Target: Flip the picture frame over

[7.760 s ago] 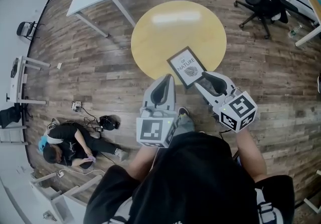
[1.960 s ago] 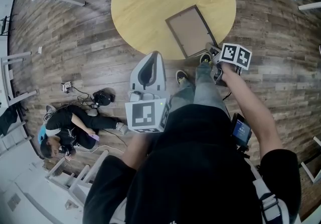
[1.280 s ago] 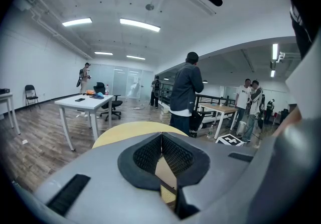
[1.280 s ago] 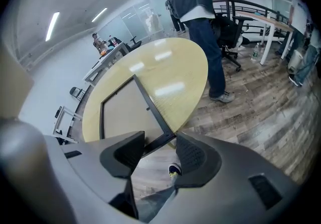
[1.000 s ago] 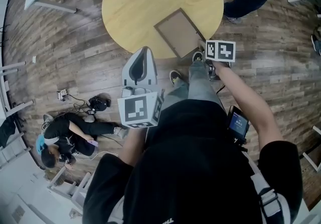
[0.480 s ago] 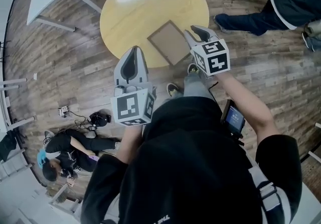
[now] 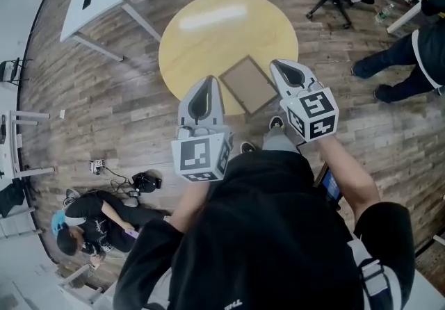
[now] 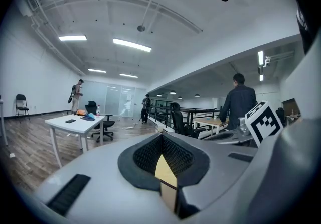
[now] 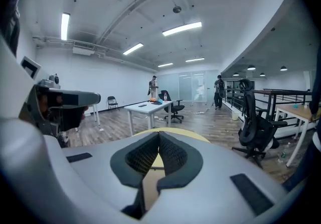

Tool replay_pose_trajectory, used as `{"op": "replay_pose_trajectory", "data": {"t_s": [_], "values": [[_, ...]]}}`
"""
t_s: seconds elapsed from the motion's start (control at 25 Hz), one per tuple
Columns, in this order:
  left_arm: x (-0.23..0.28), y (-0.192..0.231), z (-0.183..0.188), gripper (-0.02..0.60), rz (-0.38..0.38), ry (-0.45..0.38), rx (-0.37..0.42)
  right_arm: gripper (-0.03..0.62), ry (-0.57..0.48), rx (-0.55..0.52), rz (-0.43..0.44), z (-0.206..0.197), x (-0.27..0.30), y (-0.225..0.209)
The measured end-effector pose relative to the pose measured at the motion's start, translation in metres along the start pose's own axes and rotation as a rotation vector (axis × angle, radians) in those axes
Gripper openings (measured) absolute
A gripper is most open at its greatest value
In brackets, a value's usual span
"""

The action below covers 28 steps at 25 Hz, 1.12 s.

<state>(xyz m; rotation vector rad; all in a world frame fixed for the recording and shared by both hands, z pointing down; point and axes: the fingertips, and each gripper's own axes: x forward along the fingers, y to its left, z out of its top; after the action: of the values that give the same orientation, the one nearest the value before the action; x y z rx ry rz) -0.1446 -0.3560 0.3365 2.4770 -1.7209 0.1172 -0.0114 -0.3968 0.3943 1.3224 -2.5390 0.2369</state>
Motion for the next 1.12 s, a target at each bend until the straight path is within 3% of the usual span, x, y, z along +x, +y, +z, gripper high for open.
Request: {"op": "replay_pose_trajectory", "data": {"t_s": [0.32, 1.12], "values": [[-0.002, -0.005, 0.004, 0.021, -0.002, 0.007, 0.012, 0.018, -0.031, -0.005, 0.056, 0.015, -0.013, 0.015], [0.009, -0.023, 0.003, 0.021, -0.050, 0.013, 0.016, 0.018, -0.038, -0.010, 0.095, 0.018, -0.018, 0.009]]}}
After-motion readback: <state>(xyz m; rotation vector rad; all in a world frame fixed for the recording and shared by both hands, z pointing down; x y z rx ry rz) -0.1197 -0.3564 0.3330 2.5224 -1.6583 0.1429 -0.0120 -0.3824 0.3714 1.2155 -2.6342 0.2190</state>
